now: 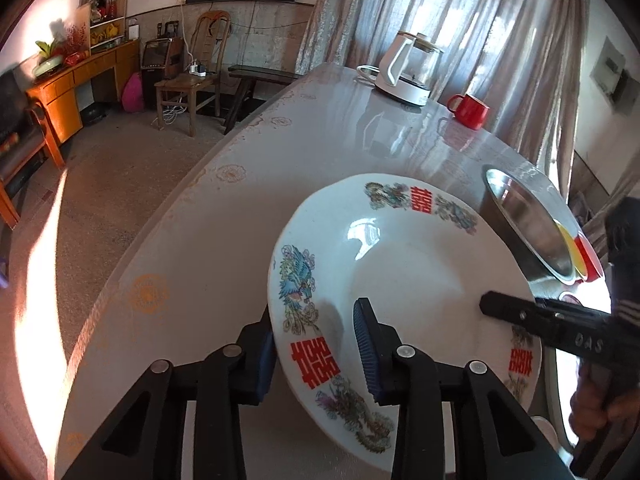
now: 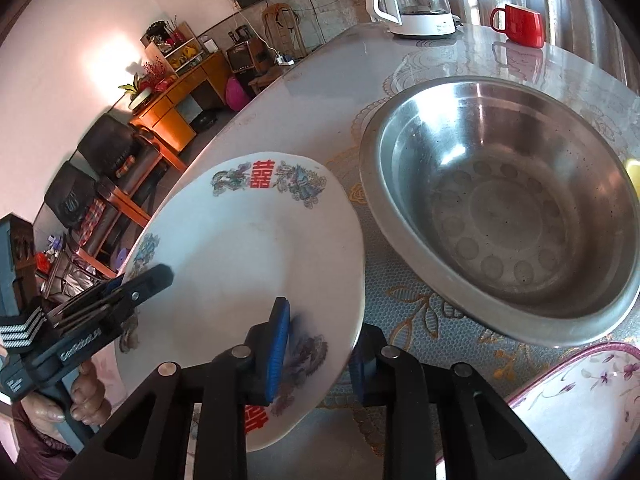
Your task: Organize plates and bowls
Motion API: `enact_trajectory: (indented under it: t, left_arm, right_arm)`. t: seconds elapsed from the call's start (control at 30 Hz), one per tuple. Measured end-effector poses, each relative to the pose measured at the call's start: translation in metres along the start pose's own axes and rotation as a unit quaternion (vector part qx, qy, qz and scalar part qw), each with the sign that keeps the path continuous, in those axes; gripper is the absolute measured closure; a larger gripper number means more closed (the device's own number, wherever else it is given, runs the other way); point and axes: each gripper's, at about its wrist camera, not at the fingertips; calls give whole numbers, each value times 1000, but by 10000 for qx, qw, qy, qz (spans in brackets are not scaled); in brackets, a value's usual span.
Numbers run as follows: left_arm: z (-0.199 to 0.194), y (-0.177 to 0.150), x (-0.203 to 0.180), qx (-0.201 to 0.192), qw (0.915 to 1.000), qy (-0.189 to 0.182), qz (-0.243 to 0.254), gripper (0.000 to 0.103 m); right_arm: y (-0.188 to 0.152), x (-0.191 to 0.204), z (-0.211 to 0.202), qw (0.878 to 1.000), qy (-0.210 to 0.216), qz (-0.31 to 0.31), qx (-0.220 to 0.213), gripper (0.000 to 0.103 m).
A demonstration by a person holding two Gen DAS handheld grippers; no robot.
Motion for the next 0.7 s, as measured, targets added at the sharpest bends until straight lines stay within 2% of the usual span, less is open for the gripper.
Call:
enact_trajectory:
  t: [0.1, 0.27, 0.37, 0.7]
  left_arm:
    - [0, -2, 4, 25, 10000, -82, -26, 67]
    - [9, 4, 0, 44, 9998, -7, -218, 66]
    - [-1, 0, -9, -81, 9999, -61, -9, 66]
    - [-35, -18, -16, -373, 9984, -322, 280, 65]
  right_arm:
    - [0, -2, 0, 10000, 39, 0, 13, 77]
    - [0, 1, 0, 10000, 56, 25, -8, 75]
    - [-3, 1, -4, 10000, -48, 60, -44, 75]
    - [-15, -2, -18, 9995, 245, 155, -122, 77]
Point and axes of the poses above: each gripper's, at about its wrist camera, not at the fingertips, and z roughly the way its jaws point, x to its left, y to its top, and after that the axes turned 3 degrees about z, right-handed
